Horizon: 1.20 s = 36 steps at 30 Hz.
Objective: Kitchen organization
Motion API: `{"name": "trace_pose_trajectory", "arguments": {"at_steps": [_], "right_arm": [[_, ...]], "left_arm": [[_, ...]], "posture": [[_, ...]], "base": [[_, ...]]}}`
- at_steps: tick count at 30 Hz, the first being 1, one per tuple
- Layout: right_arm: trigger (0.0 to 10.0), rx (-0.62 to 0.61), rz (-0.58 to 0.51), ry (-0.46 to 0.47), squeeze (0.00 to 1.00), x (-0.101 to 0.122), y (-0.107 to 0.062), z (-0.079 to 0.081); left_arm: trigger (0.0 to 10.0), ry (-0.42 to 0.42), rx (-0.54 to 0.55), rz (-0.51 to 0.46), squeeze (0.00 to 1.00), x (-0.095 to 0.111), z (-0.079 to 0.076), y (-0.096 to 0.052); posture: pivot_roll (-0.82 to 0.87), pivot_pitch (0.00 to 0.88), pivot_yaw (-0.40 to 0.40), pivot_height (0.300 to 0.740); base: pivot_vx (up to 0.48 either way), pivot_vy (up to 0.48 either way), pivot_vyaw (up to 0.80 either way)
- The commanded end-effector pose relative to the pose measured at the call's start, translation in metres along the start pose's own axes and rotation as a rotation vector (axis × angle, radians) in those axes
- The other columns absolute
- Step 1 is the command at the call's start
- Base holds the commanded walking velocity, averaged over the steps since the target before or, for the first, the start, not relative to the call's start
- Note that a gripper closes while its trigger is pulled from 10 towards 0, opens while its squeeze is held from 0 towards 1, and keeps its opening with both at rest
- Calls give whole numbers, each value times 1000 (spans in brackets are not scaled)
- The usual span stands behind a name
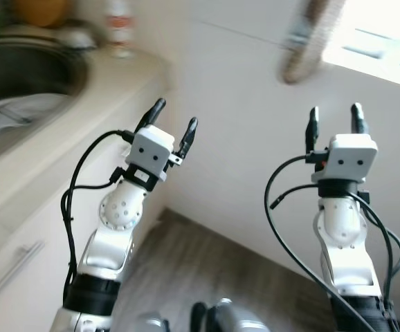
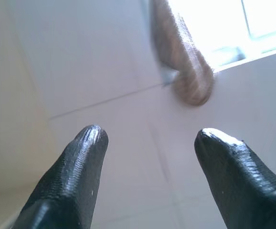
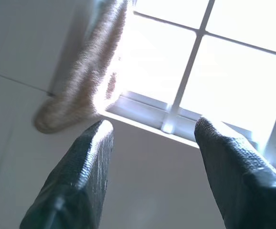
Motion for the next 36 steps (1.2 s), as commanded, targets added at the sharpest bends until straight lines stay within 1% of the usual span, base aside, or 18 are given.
{"name": "trace_pose_trajectory", "arguments": {"at_steps": [1, 2, 3, 4, 6, 9, 12, 20, 22, 24, 26, 31, 34, 35, 36], "right_arm": [[10000, -8, -20, -2, 0, 5, 5, -2], [10000, -9, -19, -1, 0, 5, 5, -2], [10000, -10, -17, 0, 0, 4, 5, -2], [10000, -10, -17, 0, 0, 4, 5, -2], [10000, -11, -16, 0, 0, 4, 5, -3], [10000, -14, -12, 0, 0, 3, 5, -3], [10000, -14, -11, 0, 0, 3, 5, -3], [10000, -24, 9, 5, 0, -1, 6, -5], [10000, -26, 12, 5, 0, -2, 5, -5], [10000, -27, 16, 6, 0, -3, 5, -5], [10000, -28, 22, 3, 0, -4, 5, -5], [10000, -36, 43, -6, 0, -8, 5, -7], [10000, -49, 71, 4, 0, -14, 4, -9], [10000, -55, 105, 27, 0, -20, 4, -9], [10000, -56, 113, 34, 0, -21, 4, -9]], "left_arm": [[10000, 8, -9, -19, 0, 6, -2, 3], [10000, 3, -8, -22, 0, 6, -2, 3], [10000, -26, -3, -36, 0, 8, -2, 4], [10000, -26, -3, -36, 0, 8, -2, 4], [10000, -55, 2, -48, 0, 9, -2, 4], [10000, -35, 1, -33, 0, 7, -2, 4], [10000, -34, 0, -33, 0, 7, -2, 4], [10000, -62, 10, -23, 0, 5, -1, 4], [10000, -77, 20, -10, 0, 3, 1, 5], [10000, -82, 19, 9, 0, 0, 1, 5], [10000, -82, 17, 7, 0, 1, 1, 5], [10000, -74, 23, -14, 0, 3, 1, 5], [10000, -76, 18, -9, 0, 2, 0, 4], [10000, -76, 16, -5, 0, 2, -1, 4], [10000, -76, 15, -4, 0, 1, -1, 4]], "posture": [[135, 13, -47, 740], [135, 13, -47, 740], [135, 13, -47, 740], [135, 13, -47, 740], [135, 13, -47, 740], [134, 13, -46, 740], [134, 13, -46, 740], [132, 13, -48, 740], [132, 13, -48, 740], [132, 13, -48, 740], [132, 13, -48, 740], [131, 10, -48, 740], [132, 9, -49, 740], [133, 6, -49, 740], [133, 6, -49, 740]], "base": [[0, -480, -800], [0, -480, -800], [0, 0, -800], [0, 0, -800], [0, 0, -800], [0, 0, -800], [0, 0, -800], [0, 0, -800], [0, 0, 0], [0, 480, 0], [0, 480, 0], [0, 0, -800], [0, 0, 0], [0, 0, -438], [0, 0, -438]]}}
Point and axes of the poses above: a point about 5 cm out from each wrist's last joint towards the gripper, its own y axis pointing out of the wrist towards the gripper, its own x axis along the axis of the wrist's last joint, z = x × y, the point moved 5 cm from there along y, pointing out of the wrist towards the gripper, and after that the axes turned 5 degrees about -y, right-handed, at the moved point
